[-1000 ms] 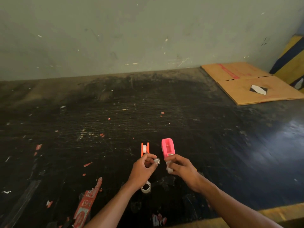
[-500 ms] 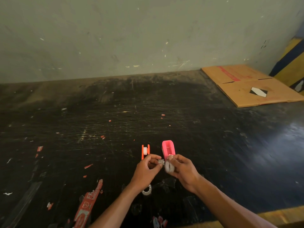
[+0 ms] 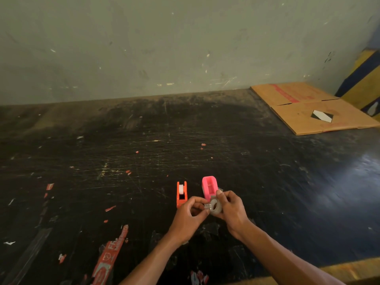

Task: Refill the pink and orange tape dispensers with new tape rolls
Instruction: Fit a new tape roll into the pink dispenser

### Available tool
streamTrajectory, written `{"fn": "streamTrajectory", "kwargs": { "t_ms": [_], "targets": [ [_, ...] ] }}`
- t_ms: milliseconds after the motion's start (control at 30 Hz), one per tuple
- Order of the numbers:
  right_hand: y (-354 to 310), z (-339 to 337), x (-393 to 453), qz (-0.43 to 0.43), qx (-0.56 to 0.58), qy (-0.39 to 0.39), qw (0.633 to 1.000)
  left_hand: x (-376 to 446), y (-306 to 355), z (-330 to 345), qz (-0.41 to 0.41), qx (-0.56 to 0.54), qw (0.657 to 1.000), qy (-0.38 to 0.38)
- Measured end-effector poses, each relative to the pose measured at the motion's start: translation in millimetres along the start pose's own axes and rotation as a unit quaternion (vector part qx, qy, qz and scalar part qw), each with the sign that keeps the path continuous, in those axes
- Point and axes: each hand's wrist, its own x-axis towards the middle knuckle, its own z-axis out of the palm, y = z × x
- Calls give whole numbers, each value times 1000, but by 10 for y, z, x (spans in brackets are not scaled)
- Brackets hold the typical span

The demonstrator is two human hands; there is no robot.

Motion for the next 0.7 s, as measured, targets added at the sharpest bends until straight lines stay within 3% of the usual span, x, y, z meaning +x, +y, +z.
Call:
{"fn": "streamTrajectory", "kwargs": {
  "t_ms": [500, 600, 700],
  "targets": [
    [-45, 120, -114, -72, -133, 17, 988, 39, 65, -34, -4, 17, 1000, 10],
    [-30, 136, -125, -79, -125, 20, 989, 54, 52, -45, 2, 40, 999, -1],
    [3, 142, -131, -29, -50, 43, 997, 51, 45, -41, 10, 48, 999, -2]
  ]
}}
